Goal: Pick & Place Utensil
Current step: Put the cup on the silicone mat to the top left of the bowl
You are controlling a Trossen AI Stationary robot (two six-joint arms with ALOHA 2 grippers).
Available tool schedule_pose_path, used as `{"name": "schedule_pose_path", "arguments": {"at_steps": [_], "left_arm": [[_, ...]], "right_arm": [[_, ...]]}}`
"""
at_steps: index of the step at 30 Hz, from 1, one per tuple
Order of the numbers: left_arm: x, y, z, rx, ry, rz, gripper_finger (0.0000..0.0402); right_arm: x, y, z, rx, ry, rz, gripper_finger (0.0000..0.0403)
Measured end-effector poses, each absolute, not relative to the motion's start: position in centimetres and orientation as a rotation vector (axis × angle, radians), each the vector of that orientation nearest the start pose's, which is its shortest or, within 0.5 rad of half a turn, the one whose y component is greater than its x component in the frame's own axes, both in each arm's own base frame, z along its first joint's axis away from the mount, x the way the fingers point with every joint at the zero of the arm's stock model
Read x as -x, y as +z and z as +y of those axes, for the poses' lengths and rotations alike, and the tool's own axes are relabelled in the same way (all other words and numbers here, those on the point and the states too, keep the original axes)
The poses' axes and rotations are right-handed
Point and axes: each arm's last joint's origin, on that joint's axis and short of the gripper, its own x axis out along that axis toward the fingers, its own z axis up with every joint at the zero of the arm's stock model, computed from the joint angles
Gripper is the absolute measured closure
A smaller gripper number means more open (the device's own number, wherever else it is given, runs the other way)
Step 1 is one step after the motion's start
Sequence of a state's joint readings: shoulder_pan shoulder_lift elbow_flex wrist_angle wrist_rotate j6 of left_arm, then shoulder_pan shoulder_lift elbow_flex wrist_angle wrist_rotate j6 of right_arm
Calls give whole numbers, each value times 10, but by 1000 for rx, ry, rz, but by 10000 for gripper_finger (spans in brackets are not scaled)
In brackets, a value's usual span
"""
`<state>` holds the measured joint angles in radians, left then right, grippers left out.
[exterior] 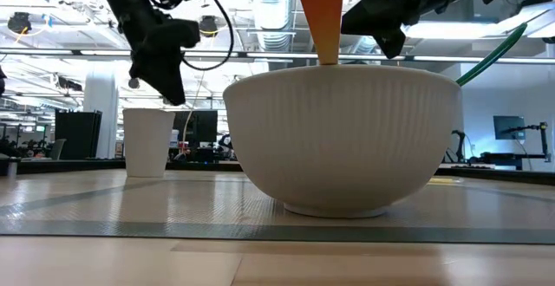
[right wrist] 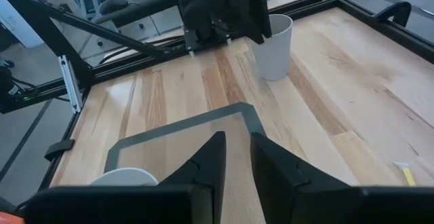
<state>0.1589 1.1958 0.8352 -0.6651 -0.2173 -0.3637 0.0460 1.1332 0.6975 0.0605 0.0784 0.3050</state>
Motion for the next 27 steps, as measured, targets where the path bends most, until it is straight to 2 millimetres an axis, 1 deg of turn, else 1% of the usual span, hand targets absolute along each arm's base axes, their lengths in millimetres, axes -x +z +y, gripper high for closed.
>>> {"name": "schedule_pose_path", "arguments": {"at_steps": [3, 6, 8, 10, 15, 17, 27], "left_arm": [[-215, 243, 41, 306, 527, 932, 311], [-208, 242, 41, 281, 565, 974, 311], [-202, 239, 41, 257, 609, 1030, 311], [-201, 235, 41, 265, 636, 1049, 311], [-195, 215, 39, 301, 639, 1100, 311], [-193, 210, 39, 299, 642, 1118, 311], [-194, 209, 39, 294, 635, 1105, 311]], "right_arm": [[-245, 258, 9, -278, -89, 366, 340], [-245, 258, 9, -278, -89, 366, 340], [-245, 258, 9, -278, -89, 366, 340], [-245, 258, 9, -278, -89, 366, 340], [-245, 258, 9, -279, -89, 366, 340], [-245, 258, 9, -279, -89, 366, 340], [-245, 258, 9, -280, -90, 366, 340]]}}
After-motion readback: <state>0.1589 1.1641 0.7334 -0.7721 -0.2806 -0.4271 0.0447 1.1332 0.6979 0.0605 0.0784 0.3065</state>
